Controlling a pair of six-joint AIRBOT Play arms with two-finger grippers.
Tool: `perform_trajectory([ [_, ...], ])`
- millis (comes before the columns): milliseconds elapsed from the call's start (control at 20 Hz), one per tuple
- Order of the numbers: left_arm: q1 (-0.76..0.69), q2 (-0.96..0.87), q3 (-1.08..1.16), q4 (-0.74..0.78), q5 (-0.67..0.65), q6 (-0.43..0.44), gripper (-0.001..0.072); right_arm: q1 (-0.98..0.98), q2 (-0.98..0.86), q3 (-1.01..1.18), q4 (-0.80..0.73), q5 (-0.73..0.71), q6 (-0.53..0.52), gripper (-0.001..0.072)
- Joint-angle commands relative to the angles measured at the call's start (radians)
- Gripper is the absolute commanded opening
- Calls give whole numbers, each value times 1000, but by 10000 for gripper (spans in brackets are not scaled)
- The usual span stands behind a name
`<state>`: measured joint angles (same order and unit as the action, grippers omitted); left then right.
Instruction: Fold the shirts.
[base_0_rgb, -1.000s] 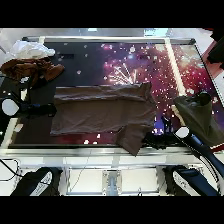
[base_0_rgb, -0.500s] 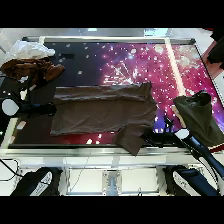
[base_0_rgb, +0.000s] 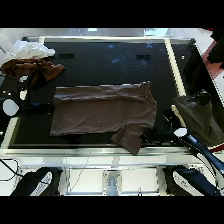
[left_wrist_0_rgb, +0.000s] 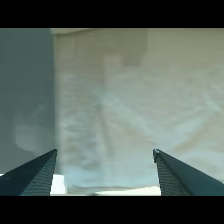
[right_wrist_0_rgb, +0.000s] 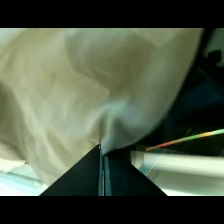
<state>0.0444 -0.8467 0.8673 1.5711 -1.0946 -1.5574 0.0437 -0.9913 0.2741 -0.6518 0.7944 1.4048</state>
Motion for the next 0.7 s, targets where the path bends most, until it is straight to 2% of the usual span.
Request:
perform_trajectory([
  [0, 2, 0, -1, 320, 54, -224, 701, 0, -4, 59, 51, 17, -71, 26],
  [50, 26, 0, -3, 376, 60, -328, 681, 0, -2, 87, 50, 29, -72, 26],
  [100, 85, 0, -12, 374, 67, -412, 622, 0, 1, 112, 50, 42, -84, 26],
  [150, 157, 0, -26, 352, 69, -486, 613, 0, 3, 137, 50, 61, -99, 26],
  [200, 246, -3, -48, 302, 70, -532, 613, 0, 3, 157, 50, 75, -103, 26],
  [250, 336, -8, -72, 218, 68, -526, 613, 0, 3, 171, 53, 82, -116, 26],
  [300, 435, -17, -103, 74, 58, -460, 613, 0, 3, 177, 54, 83, -128, 26],
  [450, 657, -66, -204, -388, -26, -179, 613, 0, 3, 179, 42, 82, -131, 26],
  [550, 704, -102, -263, -534, -63, -66, 612, 0, 3, 179, 38, 82, -131, 26],
  [650, 702, -114, -314, -542, -74, -53, 611, 0, 3, 179, 38, 82, -131, 26],
])
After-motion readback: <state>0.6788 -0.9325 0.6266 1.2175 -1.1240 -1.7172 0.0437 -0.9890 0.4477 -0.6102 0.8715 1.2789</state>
